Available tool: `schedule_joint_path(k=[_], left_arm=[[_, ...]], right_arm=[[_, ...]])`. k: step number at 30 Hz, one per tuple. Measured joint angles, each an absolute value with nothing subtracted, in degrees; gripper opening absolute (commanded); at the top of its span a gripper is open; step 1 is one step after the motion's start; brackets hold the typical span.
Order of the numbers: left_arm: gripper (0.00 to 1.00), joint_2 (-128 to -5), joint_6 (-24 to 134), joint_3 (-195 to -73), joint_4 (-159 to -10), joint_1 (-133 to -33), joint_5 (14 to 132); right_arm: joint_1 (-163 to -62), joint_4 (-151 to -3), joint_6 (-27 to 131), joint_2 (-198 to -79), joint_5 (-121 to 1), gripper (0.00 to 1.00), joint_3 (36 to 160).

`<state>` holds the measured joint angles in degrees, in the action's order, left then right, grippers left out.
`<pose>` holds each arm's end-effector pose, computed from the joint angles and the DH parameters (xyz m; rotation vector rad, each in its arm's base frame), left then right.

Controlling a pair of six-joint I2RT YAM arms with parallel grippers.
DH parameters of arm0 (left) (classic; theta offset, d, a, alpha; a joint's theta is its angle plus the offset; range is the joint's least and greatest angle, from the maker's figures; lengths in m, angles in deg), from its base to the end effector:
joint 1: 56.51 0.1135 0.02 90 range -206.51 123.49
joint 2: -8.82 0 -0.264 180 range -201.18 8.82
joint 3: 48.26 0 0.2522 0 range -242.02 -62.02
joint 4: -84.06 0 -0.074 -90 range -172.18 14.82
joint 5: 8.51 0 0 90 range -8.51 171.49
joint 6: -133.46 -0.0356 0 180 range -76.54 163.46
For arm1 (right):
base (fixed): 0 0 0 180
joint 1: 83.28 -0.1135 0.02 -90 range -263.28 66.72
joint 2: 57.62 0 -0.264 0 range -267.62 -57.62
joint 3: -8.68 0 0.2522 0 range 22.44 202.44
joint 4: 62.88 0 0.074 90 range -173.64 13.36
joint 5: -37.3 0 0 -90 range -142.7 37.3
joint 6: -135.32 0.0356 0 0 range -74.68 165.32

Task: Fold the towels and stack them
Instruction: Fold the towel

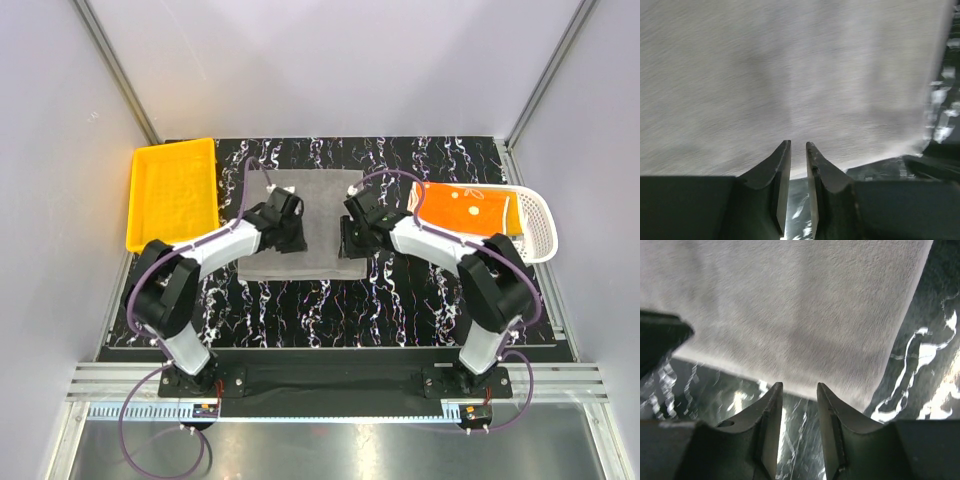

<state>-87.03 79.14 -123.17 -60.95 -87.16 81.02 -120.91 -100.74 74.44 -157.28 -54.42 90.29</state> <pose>0.2957 -0.1755 0.1952 -0.1114 2.6102 -0.4469 0.2888 0.2240 0.2049 -0.2065 2.6125 0.4748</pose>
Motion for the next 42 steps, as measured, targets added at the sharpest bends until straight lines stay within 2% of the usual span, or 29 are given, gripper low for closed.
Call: schedule_joint_path(k=[6, 18, 31, 38, 42], left_arm=[[0.2, -92.9, 80.0, -126.2, -66.5, -91.6, 78.1], [0.19, -91.6, 81.3, -118.9, -69.9, -95.9, 76.3], [0.19, -90.1, 81.8, -117.2, -68.1, -99.4, 75.7], [0.19, -87.8, 84.9, -113.6, -69.8, -105.2, 76.7], [0.19, -87.3, 86.5, -112.8, -70.7, -107.0, 77.4]], right_arm=[[-120.9, -99.7, 74.3, -166.3, -53.2, 0.4, 91.8], [-120.8, -97.7, 74.2, -165.2, -53.3, 0.41, 90.4], [-120.8, -99.7, 74.6, -152.9, -53.3, 0.44, 77.1], [-121.0, -99.5, 76.2, -148.2, -53.4, 0.43, 71.3], [-121.0, -100.7, 76.5, -146.2, -53.3, 0.34, 69.8]])
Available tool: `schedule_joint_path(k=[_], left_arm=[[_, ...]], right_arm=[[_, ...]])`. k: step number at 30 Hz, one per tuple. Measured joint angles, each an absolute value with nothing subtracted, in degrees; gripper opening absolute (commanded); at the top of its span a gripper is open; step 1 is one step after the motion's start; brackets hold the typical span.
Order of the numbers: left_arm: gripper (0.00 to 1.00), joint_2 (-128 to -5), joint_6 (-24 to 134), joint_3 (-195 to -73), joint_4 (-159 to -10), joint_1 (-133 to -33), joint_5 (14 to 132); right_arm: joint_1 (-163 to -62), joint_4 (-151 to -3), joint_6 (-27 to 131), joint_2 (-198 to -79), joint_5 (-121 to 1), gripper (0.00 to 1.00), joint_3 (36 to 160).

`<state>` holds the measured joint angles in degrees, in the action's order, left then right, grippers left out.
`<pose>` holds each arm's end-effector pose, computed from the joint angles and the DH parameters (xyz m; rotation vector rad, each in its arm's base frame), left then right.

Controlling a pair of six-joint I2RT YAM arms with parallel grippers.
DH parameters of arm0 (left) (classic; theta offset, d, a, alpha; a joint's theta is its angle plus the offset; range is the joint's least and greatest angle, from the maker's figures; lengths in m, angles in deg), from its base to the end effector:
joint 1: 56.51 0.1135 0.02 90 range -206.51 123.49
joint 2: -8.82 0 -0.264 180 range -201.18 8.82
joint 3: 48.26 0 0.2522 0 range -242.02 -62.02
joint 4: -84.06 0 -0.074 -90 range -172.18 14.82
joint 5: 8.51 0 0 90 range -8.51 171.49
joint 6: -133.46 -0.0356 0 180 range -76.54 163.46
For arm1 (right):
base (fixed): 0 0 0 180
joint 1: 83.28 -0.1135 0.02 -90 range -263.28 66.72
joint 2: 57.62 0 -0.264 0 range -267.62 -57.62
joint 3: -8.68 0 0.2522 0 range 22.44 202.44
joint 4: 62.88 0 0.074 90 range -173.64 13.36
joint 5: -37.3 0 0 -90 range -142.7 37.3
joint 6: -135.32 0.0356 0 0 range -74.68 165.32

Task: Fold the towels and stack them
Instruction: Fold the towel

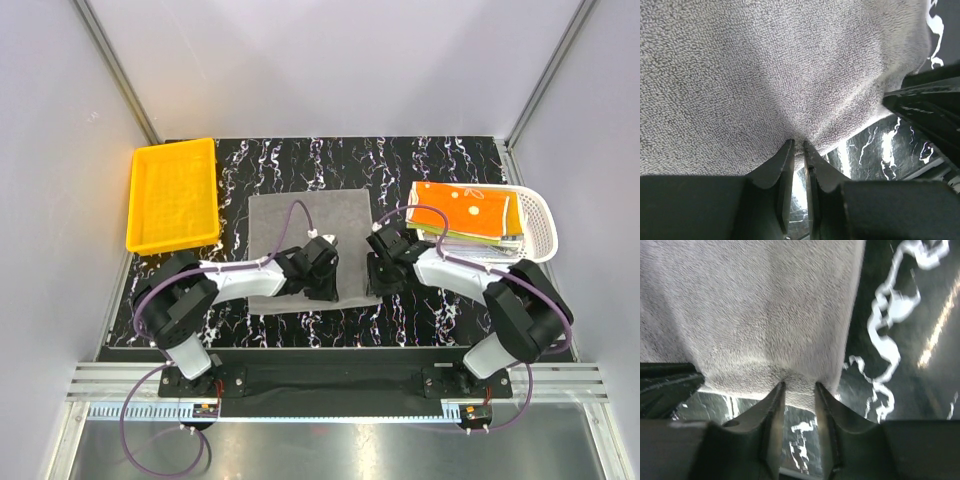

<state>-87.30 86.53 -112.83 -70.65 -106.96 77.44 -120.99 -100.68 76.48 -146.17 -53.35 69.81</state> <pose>0.2037 -0.2506 0.1524 0.2037 2.7129 -0.6559 0.2237 0.1735 0.1618 -0.1616 2.7645 0.3570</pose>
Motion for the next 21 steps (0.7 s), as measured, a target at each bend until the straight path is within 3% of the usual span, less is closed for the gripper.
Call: schedule_joint_path(k=[6, 13, 17, 21], left_arm=[[0.2, -83.7, 87.6, -109.5, -69.7, -108.5, 78.0], [0.33, -77.4, 87.0, -111.0, -59.4, -108.3, 79.5], [0.36, -75.9, 85.2, -121.4, -54.1, -102.9, 81.5], [0.37, -78.0, 82.8, -134.1, -53.5, -91.0, 85.1]], right_arm=[[-121.0, -105.5, 77.4, -138.6, -53.7, 0.34, 67.1], [-121.0, -112.1, 77.9, -130.7, -51.9, 0.43, 70.8], [-116.7, -112.0, 75.3, -137.4, -52.1, 0.4, 84.3], [-110.5, -109.2, 72.6, -150.6, -52.2, 0.4, 99.3]])
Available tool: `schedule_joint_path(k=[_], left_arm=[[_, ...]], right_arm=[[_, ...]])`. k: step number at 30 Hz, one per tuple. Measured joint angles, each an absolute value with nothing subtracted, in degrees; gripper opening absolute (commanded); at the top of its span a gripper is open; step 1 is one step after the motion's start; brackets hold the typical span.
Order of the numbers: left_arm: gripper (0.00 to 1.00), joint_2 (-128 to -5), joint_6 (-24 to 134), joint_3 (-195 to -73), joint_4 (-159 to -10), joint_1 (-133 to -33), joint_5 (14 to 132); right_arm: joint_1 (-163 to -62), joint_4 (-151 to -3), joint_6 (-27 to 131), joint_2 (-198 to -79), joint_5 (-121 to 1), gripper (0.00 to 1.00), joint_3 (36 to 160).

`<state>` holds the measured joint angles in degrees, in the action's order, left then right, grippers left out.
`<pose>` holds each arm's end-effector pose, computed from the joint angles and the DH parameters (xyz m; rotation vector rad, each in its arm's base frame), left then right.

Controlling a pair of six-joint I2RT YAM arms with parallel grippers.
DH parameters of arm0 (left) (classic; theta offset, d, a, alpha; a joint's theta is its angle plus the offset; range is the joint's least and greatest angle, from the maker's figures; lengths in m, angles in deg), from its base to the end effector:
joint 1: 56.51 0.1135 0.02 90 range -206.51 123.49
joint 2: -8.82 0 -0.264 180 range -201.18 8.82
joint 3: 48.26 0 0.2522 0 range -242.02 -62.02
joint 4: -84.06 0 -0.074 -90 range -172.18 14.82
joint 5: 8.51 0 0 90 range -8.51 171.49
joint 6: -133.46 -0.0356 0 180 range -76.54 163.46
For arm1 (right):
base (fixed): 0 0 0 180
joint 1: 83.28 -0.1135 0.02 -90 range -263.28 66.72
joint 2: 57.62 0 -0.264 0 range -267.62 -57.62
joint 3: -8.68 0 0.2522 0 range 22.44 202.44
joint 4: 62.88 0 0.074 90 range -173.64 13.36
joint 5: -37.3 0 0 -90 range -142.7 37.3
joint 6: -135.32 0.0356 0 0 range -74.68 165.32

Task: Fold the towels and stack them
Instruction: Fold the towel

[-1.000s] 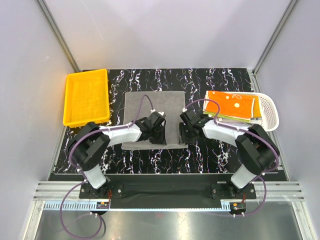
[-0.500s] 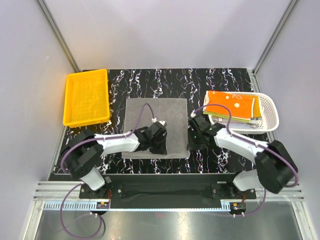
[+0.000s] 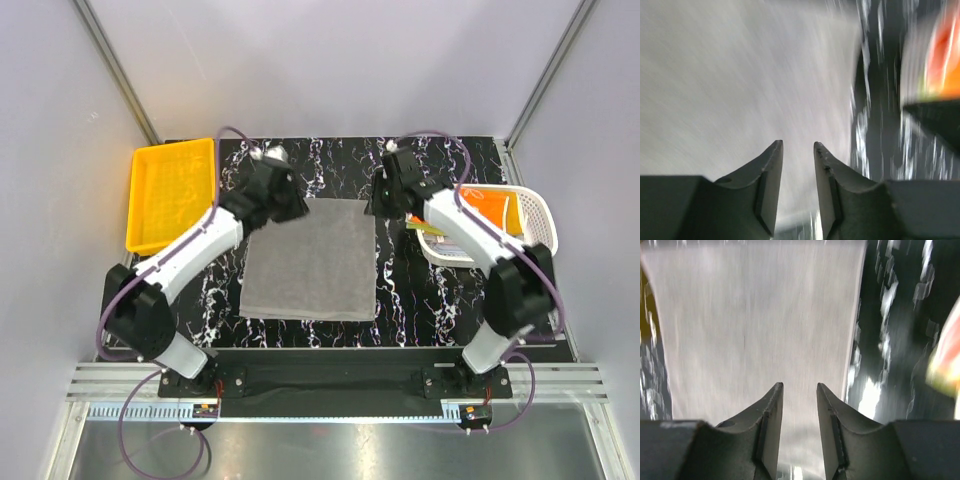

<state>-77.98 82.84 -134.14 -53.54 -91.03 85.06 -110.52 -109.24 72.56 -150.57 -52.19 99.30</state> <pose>0.2790 -0.1892 0.2979 -0.1338 2.3925 -0.5618 0.3184 0.1635 0.2846 0.0041 2.4648 0.4155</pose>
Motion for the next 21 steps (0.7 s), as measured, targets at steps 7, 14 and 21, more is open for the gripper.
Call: schedule_joint_path(k=[7, 14, 21], left_arm=[[0.37, -96.1, 74.2, -150.5, -51.3, -76.8, 88.7], [0.42, -110.4, 67.2, -156.5, -45.4, -71.3, 88.9], [0.45, -116.3, 63.9, -165.1, -42.0, -70.8, 93.4]], right_arm=[[-106.7, -110.8, 69.7, -171.4, -50.5, 0.43, 119.4], [-104.6, -114.0, 67.4, -182.1, -48.6, 0.47, 127.7], [-103.4, -115.1, 65.8, -188.6, -46.9, 0.47, 131.7]])
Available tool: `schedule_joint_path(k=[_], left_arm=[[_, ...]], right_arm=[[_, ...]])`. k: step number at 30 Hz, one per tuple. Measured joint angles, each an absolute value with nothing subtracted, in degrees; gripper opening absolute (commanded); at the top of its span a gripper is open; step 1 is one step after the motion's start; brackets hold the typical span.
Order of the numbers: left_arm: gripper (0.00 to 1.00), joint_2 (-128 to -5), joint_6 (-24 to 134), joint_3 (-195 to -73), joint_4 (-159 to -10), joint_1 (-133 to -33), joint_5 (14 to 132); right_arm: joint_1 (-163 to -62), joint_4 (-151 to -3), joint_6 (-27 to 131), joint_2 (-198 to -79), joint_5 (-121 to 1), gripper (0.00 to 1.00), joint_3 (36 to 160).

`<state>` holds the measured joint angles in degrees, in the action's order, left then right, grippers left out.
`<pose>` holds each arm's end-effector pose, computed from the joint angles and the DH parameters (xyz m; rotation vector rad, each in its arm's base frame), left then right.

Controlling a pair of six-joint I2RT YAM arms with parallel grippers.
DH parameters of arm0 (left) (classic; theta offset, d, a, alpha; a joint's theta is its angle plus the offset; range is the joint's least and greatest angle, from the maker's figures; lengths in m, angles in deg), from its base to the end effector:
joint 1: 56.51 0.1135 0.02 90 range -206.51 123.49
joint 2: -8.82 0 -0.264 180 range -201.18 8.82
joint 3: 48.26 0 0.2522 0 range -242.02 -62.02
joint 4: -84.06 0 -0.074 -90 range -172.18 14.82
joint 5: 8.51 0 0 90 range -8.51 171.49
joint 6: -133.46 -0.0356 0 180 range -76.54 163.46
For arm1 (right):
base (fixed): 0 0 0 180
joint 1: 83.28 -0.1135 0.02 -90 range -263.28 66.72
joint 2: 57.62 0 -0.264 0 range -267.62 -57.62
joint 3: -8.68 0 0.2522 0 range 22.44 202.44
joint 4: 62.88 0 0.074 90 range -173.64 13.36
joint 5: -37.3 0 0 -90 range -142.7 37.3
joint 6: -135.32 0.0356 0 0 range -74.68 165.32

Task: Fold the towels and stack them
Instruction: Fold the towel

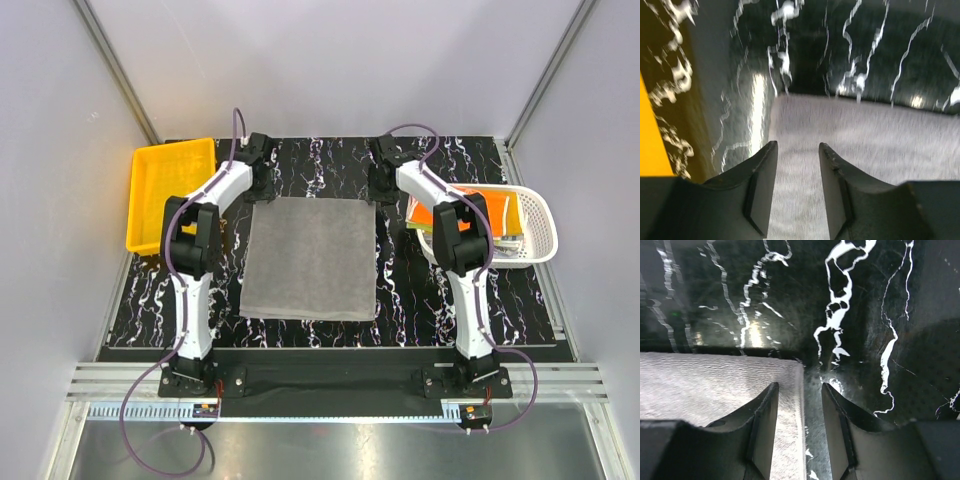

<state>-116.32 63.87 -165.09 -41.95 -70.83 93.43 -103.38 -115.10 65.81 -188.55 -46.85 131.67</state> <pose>0.4592 -0.1096 0.1966 -0.2066 2.6119 0.0687 0.4681 0.1675 0.1832 0.0445 2.6162 0.1164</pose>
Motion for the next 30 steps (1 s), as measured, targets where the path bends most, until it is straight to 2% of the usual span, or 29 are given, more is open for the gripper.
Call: schedule_joint_path(k=[13, 30], left_arm=[[0.46, -120.1, 63.5, -165.6, -42.2, -68.2, 95.1], [0.49, -117.5, 67.7, -158.1, -55.4, -64.8, 85.7]], right_arm=[[-103.3, -115.4, 64.5, -191.9, -45.7, 0.47, 133.5], [-102.6, -105.3, 63.5, -191.1, -49.0, 0.47, 129.4]])
